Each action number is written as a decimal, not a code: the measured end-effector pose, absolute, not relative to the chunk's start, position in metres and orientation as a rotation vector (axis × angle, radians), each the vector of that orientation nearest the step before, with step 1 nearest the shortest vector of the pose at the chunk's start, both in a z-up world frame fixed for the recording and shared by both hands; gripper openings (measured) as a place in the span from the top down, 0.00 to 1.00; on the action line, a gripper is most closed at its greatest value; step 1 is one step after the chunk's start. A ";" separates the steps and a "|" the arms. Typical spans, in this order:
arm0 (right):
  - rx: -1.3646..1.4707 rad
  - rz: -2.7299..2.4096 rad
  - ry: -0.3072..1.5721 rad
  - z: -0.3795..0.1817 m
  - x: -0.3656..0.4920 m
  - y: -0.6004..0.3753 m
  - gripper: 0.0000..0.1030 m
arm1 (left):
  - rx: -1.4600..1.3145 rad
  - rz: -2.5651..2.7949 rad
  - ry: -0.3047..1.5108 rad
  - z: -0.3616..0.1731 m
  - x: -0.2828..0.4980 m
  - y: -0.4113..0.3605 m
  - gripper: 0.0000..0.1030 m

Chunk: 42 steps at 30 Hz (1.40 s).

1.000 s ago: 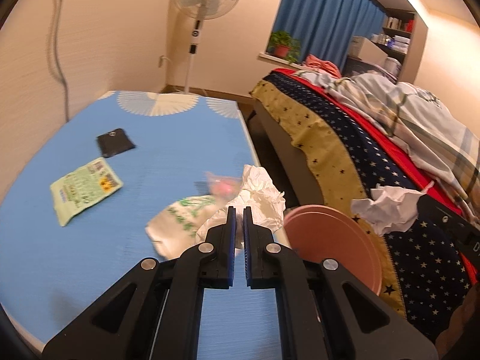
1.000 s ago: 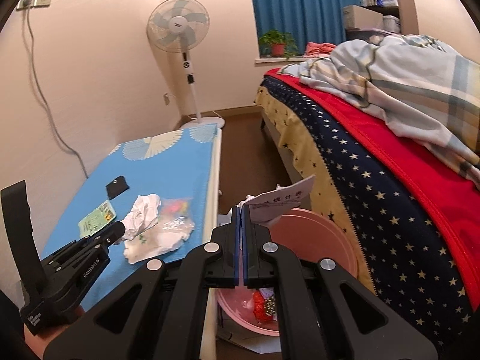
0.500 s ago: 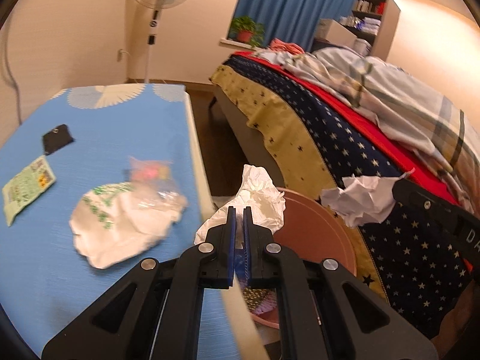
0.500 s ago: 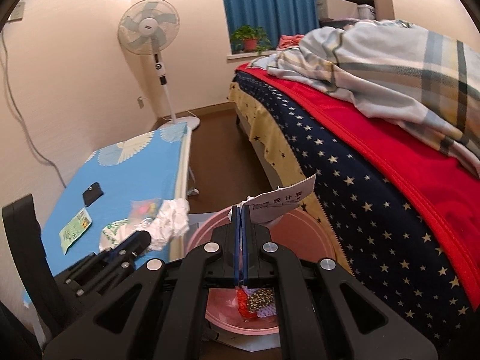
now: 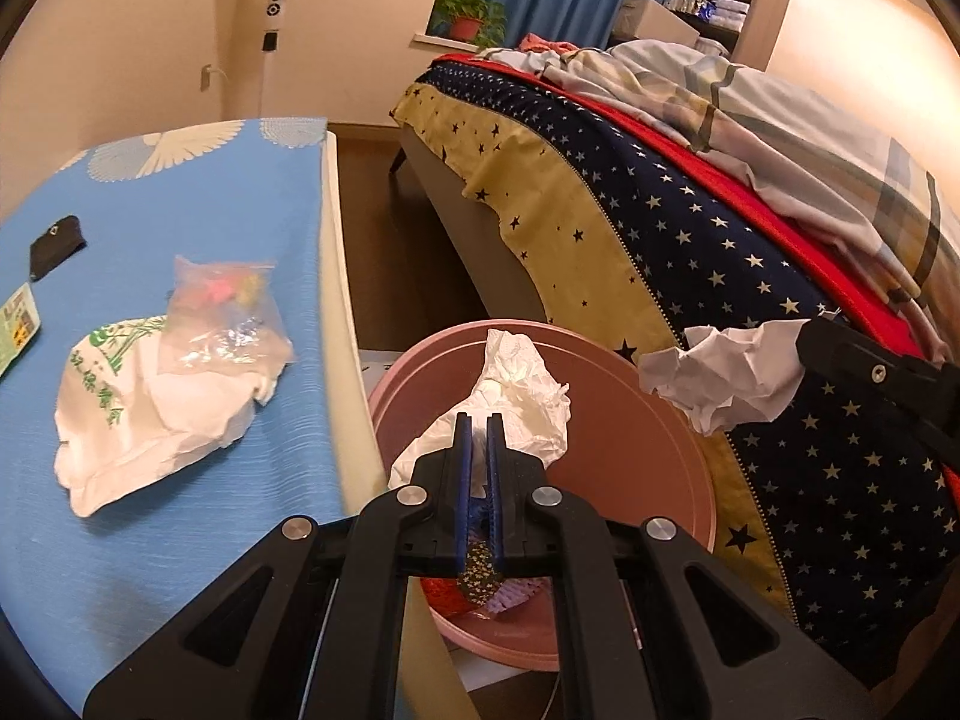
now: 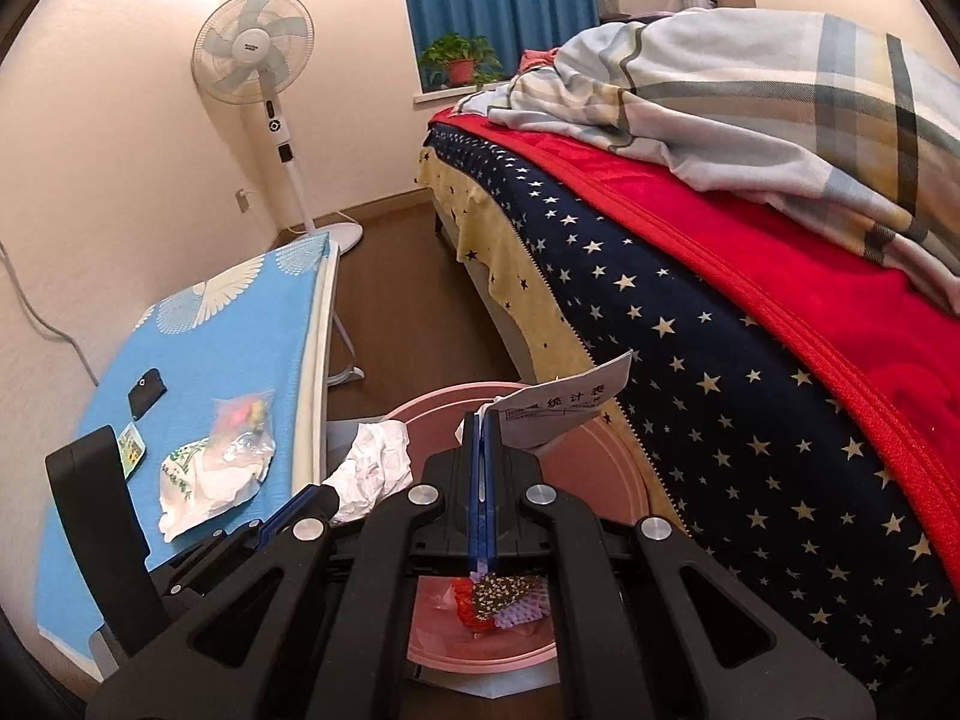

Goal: Collect trash
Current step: 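Carry paper in right tool and tissue in left tool over pink bin, then open right tool over pink bin while left tool opens, releasing both items, then move right tool to clear candy bag while left tool approaches green panda snack packet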

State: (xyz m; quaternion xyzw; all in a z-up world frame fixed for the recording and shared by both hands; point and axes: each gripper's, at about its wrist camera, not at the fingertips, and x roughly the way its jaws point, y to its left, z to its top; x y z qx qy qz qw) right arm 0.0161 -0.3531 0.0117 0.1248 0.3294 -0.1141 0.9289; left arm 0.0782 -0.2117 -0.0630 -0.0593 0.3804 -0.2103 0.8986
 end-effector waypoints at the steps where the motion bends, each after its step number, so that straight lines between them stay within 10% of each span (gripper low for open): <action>1: 0.259 -0.236 0.676 0.011 0.017 -0.354 0.99 | -0.125 -0.438 0.791 -0.064 0.079 -0.213 0.95; 42: 0.369 -0.024 0.609 0.015 0.039 -0.306 0.82 | -0.229 -0.241 0.638 -0.018 0.063 -0.086 0.82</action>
